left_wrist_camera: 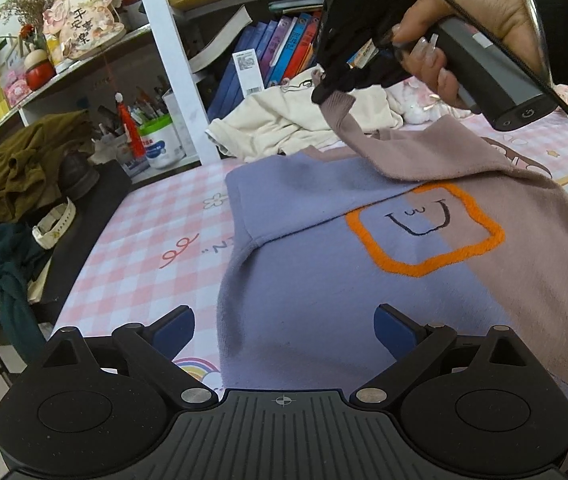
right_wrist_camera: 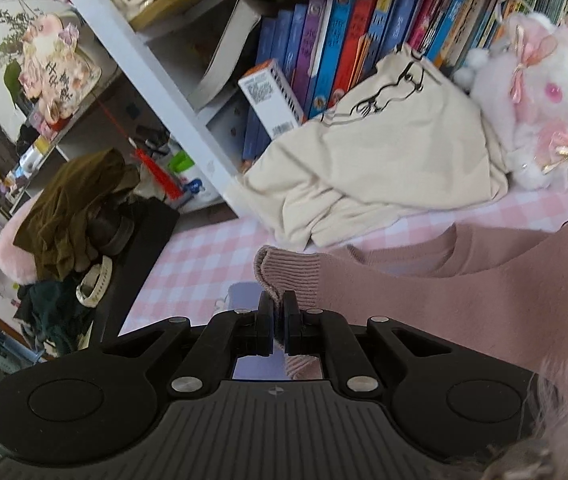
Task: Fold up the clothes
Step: 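Lift the mauve sleeve with the right gripper and fold it over the lavender sleeve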
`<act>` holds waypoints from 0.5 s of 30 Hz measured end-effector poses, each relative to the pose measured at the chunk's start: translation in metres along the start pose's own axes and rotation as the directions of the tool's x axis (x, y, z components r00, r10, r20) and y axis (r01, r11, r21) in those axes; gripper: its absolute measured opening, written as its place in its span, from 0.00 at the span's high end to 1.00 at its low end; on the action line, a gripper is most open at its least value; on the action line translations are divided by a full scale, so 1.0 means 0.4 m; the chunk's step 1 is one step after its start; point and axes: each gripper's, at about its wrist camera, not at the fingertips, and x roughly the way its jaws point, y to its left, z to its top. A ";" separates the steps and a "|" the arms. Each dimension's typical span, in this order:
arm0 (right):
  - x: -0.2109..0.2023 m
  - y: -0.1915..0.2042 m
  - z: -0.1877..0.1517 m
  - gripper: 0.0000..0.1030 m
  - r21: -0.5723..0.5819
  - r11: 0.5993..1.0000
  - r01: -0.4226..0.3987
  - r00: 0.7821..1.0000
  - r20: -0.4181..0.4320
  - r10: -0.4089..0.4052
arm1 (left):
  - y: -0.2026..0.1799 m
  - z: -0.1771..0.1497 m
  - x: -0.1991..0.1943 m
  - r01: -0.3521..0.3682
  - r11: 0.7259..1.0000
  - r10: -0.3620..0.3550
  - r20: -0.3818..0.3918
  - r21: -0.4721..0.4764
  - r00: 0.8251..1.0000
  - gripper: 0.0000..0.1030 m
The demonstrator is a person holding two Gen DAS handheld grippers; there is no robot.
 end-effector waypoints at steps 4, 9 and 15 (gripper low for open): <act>0.013 0.008 -0.007 0.94 -0.009 1.000 -0.011 1.000 -0.024 0.011 | 0.001 -0.002 -0.001 0.003 1.000 -0.003 0.000 -0.001 1.000 0.05; 0.015 0.014 -0.016 0.94 -0.021 0.999 -0.031 0.998 -0.055 0.030 | -0.004 0.000 -0.004 0.012 1.000 -0.012 0.006 0.007 1.000 0.05; 0.009 0.018 -0.018 0.80 -0.012 0.999 -0.053 0.997 -0.059 0.052 | -0.010 0.006 -0.006 0.011 1.000 -0.011 0.013 0.013 1.000 0.05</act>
